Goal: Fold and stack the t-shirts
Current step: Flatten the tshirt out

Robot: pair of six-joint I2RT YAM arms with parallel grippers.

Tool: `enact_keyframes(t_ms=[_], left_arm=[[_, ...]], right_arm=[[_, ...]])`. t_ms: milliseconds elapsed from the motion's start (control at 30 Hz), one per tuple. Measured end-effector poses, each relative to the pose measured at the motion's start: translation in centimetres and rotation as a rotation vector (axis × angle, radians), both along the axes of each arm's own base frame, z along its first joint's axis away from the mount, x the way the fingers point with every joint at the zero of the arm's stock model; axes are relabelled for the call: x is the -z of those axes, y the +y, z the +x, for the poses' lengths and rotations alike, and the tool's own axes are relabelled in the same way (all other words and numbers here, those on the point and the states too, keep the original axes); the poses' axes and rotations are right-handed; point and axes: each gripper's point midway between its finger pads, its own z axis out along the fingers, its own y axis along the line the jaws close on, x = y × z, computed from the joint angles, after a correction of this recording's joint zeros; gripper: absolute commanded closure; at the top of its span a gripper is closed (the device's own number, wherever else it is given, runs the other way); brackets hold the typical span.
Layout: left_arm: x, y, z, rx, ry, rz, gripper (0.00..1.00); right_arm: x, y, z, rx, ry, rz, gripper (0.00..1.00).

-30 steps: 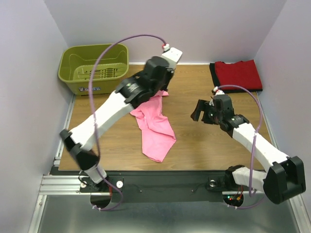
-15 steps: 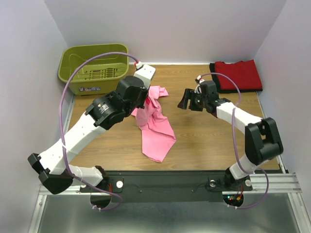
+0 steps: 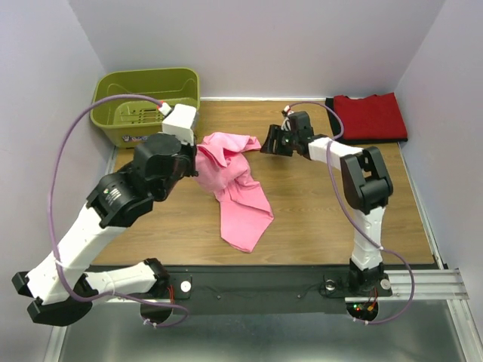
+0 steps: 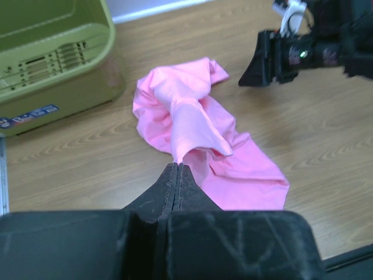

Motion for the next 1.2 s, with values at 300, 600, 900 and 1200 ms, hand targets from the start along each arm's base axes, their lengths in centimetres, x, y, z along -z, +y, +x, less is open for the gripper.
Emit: enact_keyframes(t_ms=[300,600,900,1200], left_arm=[[-3.0,2.6,-0.5,-0.077,-0.079,-0.054,1.0],[-2.9,3.2,-0.4,-0.108,-0.083,-0.04,1.0],[-2.9,3.4,-0.3,-0.115,-0.084,-0.038,1.0],[-2.9,3.5,-0.3,-0.12,-0.084,-0.038,1.0]], right_arm=[[2.0,3.1,4.5,0.004,-0.019,0.058,0.39],[2.3,4.2,5.3,0.002,-0.036,0.092,0.44],[3.0,4.0,5.0,0.003,-0.069,0.076,0.58],[3.6,3.5,4.8,0.026,-0.082,0.035,0.81]])
